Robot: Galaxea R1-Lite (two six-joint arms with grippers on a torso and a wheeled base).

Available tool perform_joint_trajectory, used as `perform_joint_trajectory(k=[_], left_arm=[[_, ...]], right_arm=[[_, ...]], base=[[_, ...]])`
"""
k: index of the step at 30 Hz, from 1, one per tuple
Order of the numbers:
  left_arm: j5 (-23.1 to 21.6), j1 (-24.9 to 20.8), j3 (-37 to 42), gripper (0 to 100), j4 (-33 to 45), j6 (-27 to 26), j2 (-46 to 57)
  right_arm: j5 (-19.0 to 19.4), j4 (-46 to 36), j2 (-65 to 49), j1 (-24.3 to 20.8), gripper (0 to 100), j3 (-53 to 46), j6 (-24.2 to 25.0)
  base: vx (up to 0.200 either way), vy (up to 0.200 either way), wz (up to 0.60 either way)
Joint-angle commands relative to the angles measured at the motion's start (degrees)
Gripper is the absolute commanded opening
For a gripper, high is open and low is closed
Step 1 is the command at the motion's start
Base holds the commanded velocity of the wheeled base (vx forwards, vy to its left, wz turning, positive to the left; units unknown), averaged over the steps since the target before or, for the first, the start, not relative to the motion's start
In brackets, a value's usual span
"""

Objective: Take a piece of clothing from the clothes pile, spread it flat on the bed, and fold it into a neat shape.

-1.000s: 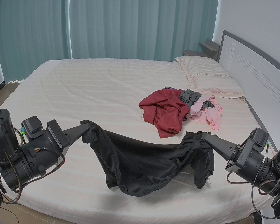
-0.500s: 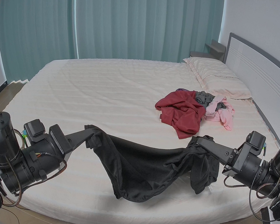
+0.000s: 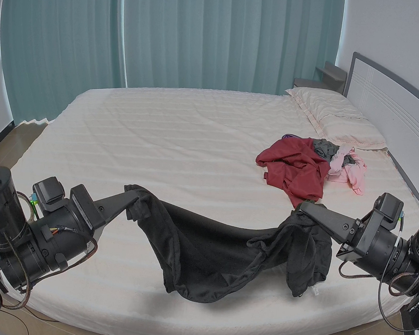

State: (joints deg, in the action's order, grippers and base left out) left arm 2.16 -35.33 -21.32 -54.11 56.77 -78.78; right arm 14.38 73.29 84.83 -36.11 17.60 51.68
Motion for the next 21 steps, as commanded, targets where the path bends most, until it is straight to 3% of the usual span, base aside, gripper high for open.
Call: perform_joint_trajectory(k=[1,3,12,21], left_arm=[[0.22,0.0,0.05,0,-0.03,0.01,-0.06],[0.22,0.0,0.05,0,-0.03,0.01,-0.06],[0.22,0.08,0.23,0,-0.03,-0.08,-0.24],[0.48,0.08,0.75,0,-0.03,-0.35,0.2]], right_arm=[[-0.06,0.01,-0.2,0.07,0,0.06,0.0],[-0.06,0.01,-0.72,0.51,0,0.06,0.0],[0.03,0.01,-1.34,1.66,0,0.15,-0.08],[0.38,-0.08,-1.6,5.52,0,-0.2,-0.35]], base=[[0.0,0.2,0.0],[0.0,0.2,0.0],[0.0,0.0,0.0],[-0.2,0.0,0.0]])
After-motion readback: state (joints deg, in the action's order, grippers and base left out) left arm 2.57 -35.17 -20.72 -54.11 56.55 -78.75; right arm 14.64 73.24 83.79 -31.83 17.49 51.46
